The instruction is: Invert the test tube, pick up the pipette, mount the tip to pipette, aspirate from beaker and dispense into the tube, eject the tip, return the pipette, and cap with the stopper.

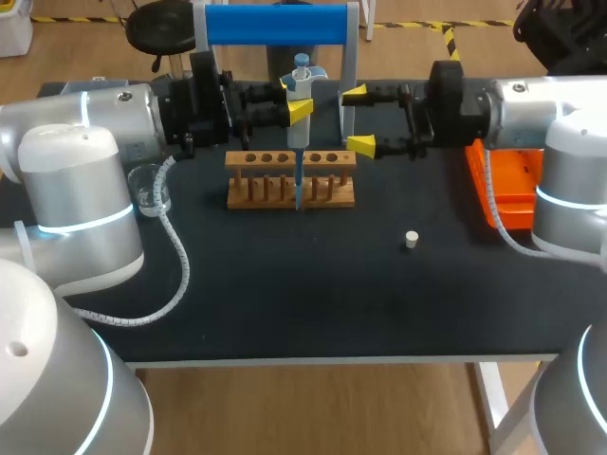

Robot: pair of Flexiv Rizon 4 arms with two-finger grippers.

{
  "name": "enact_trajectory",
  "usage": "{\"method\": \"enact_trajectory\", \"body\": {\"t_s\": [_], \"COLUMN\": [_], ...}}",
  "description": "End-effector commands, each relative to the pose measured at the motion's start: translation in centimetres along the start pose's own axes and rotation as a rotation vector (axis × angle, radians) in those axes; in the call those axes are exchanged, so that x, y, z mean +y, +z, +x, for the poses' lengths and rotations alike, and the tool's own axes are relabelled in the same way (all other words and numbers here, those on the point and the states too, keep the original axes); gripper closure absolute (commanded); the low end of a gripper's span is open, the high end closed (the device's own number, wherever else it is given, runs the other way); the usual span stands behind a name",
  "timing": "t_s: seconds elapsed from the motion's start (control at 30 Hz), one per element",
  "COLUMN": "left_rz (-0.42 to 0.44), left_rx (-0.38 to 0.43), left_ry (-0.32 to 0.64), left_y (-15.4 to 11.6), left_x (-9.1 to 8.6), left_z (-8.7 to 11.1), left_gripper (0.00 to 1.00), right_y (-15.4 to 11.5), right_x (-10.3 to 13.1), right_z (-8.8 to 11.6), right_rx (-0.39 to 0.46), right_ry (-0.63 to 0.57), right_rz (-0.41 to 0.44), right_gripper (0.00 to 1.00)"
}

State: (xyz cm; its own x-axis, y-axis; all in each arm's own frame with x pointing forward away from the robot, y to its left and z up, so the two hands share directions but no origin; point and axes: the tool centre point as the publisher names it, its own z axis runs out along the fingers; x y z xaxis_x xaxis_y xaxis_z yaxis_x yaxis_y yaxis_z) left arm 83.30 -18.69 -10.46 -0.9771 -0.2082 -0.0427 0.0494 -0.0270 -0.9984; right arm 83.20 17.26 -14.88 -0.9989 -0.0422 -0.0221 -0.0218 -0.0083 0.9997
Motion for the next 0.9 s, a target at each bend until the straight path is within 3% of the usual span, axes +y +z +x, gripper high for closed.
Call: {"method": "enact_trajectory", "body": {"t_s": [0.03,0.53,0.9], "left_rz": [0.001,0.001,0.001], "left_rx": [-0.001,-0.001,-0.001], "left_ry": [0.001,0.001,0.001], "left_y": [0.0,0.0,0.0], "left_x": [0.0,0.0,0.0], "left_z": [0.1,0.1,0.1], "left_gripper": [1.00,1.00,1.00], "right_y": [1.3,4.4,5.7], "right_x": [-0.1,-0.5,-0.8], "right_z": [-0.2,0.2,-1.1], "right_rx": [0.011,0.042,0.025], "right_ry": [-0.005,0.014,0.026], "right_rz": [-0.008,-0.003,0.006], "right_gripper": [0.00,0.00,0.03]}}
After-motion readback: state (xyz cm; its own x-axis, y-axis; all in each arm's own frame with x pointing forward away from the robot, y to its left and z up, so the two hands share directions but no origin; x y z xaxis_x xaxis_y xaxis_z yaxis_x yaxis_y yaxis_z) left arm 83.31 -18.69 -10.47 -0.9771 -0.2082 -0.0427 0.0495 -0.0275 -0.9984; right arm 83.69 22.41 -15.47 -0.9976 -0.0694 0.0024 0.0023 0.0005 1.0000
